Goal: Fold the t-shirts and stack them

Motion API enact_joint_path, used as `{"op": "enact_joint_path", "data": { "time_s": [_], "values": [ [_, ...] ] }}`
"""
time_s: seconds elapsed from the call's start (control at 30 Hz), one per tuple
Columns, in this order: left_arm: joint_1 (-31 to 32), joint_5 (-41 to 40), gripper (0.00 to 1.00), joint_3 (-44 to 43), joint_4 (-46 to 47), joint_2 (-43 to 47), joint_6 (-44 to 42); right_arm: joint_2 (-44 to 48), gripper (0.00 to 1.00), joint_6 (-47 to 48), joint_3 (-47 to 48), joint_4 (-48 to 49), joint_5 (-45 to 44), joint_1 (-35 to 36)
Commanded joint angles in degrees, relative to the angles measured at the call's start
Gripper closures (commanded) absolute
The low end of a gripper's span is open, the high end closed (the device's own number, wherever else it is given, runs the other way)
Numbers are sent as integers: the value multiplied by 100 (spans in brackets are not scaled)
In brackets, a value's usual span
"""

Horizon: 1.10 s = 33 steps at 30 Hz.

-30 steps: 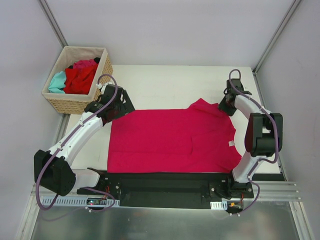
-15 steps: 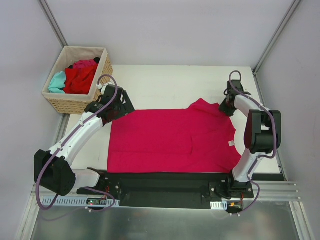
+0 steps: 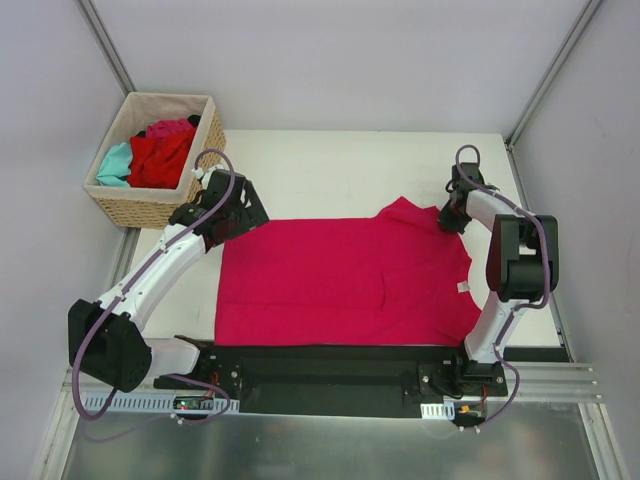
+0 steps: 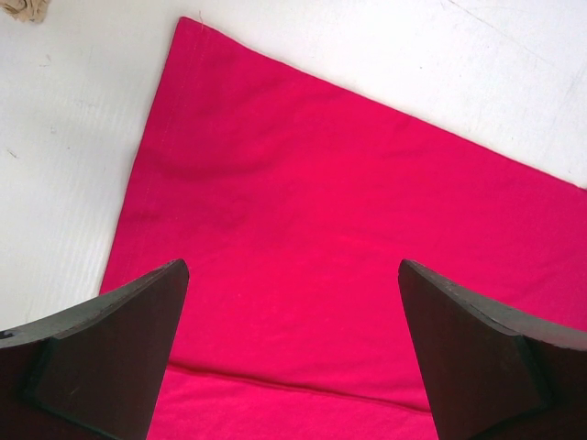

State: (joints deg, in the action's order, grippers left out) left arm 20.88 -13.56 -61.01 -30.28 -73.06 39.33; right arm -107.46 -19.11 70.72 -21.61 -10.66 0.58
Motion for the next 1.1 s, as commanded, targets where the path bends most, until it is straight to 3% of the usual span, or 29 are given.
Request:
{"op": "enact_joint_path", "data": {
  "time_s": [0.0,0.07,0.33,0.87,1.07],
  "values": [
    [-85,-41,1,46,49,28,-75,-47,89,-92,179,51,20,-40],
    [-85,-67,1,54,49,20,-75,-56,99,-101,188,51,20,-32],
    [-207,-611,1,54,57,-252,30,242,99,-128,179,34,63,-40],
    [-366,-1359,6,-1008,58,-2370,101,665,99,-207,-41,280,529,-32],
    [-374,-2237,9,-1088,49,-2608,-66,647,99,-224,-84,359,661,-32]
  ]
}}
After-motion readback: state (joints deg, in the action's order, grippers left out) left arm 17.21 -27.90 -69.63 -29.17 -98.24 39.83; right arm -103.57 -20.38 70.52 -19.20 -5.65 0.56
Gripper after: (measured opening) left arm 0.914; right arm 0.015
